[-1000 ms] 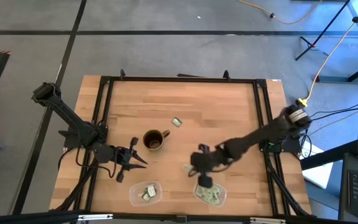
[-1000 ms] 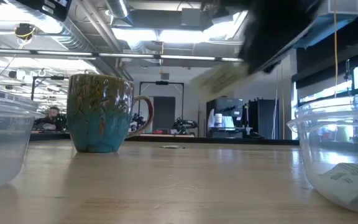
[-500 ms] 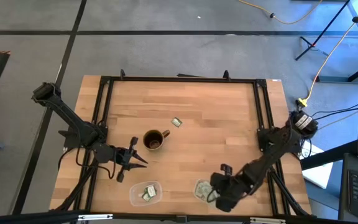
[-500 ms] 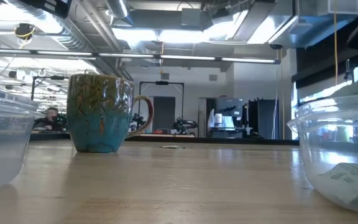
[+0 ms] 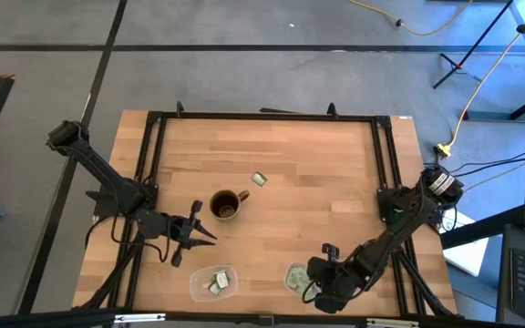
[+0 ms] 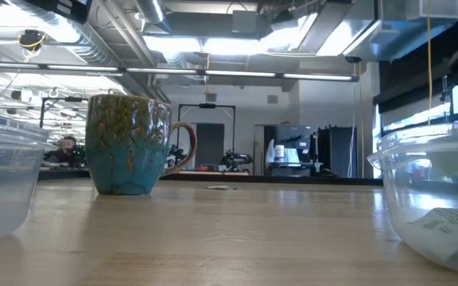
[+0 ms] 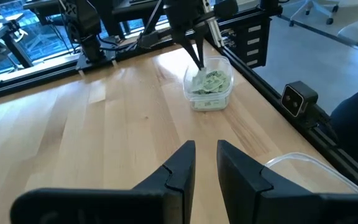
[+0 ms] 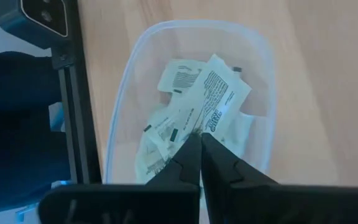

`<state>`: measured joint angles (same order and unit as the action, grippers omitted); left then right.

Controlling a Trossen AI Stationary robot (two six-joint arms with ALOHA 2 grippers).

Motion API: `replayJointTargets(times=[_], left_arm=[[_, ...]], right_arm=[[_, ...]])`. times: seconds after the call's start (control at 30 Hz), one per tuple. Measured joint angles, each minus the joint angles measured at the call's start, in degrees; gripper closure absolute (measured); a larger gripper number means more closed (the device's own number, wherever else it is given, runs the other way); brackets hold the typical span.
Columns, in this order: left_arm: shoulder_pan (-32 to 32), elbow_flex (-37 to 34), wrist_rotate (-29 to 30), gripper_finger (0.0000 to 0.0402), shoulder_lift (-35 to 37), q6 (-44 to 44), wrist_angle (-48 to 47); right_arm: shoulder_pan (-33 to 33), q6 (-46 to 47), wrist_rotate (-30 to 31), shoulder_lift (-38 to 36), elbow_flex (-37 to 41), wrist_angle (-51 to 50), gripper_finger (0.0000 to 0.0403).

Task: Pick and place items into bin
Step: Put the white stevia packet into the right transparent bin, then put the green stevia packet into the left transparent bin

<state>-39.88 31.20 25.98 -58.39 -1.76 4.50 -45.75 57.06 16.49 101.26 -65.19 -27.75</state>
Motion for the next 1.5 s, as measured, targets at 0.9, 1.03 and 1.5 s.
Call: replayJointTargets(times=[0.9, 1.03, 1.5], left_arm=[[0.00, 0.00, -0.13, 0.0341, 0.00, -0.59, -0.03], [0.00, 0.00, -0.13, 0.0341, 0.00, -0.45, -0.03], [0.00, 0.00, -0.13, 0.0341, 0.00, -2.45, -0.03]], right_arm=[[-0.01, 3.34, -4.52, 2.10, -0.02, 2.25, 0.0302], [0.87, 2.31, -4.57, 2.09, -0.02, 2.23, 0.0298], [9.90, -14.22, -7.07, -7.93, -0.08, -3.11, 0.0297]])
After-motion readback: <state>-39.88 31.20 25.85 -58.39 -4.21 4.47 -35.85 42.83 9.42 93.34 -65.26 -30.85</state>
